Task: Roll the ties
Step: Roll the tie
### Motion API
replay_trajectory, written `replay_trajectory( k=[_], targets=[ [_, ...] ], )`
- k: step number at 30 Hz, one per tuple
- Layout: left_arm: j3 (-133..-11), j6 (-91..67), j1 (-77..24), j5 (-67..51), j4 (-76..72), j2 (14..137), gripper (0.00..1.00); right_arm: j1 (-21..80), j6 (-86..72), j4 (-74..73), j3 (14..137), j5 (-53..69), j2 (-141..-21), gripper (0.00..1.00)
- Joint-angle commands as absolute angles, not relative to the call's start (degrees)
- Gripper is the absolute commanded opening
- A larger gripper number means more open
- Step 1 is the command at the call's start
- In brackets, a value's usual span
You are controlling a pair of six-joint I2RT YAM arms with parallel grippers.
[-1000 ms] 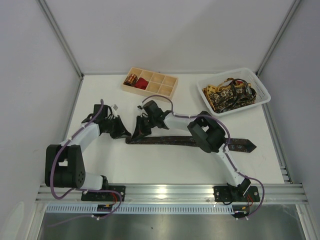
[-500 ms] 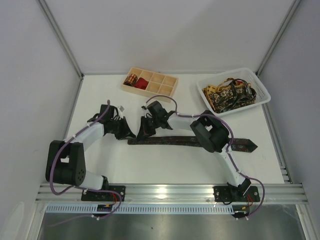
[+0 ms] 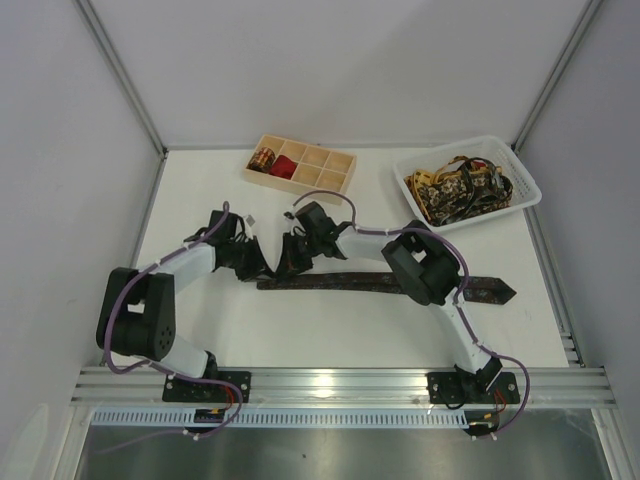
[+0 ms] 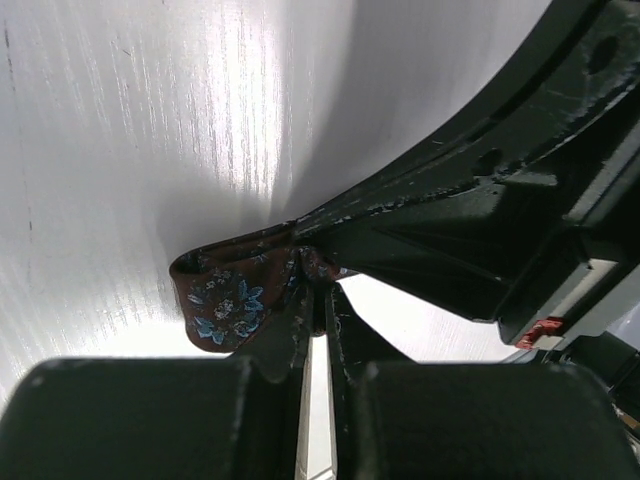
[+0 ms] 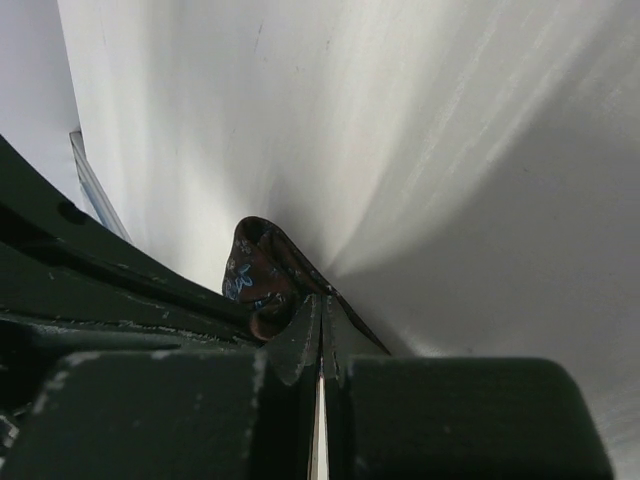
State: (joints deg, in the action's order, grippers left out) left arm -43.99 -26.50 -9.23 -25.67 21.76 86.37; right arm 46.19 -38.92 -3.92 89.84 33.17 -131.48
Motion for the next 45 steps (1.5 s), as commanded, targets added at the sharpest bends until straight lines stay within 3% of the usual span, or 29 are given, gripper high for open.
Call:
replay_trajectory(
  k=[1, 15, 29, 45],
  targets=[
    [-43.2, -26.9, -9.7, -25.0, 20.1, 87.1, 0.10, 44.7, -37.0, -7.6, 89.4, 30.5, -127.4, 0.00],
    [-41.3, -26.3, -9.8, -25.0, 18.8, 87.0, 0.36, 42.7, -35.8, -8.6, 94.3, 38.8, -128.1, 0.00],
    [-38.1, -26.0, -9.8, -25.2, 16.3, 85.8, 0.40, 44.1, -41.7, -2.6, 94.2, 48.0, -131.1, 0.00],
    [-35.2, -26.5, -9.8, -26.4, 13.6, 83.7, 0.42, 41.6, -40.4, -4.8, 95.3, 44.6, -132.2, 0.00]
  ],
)
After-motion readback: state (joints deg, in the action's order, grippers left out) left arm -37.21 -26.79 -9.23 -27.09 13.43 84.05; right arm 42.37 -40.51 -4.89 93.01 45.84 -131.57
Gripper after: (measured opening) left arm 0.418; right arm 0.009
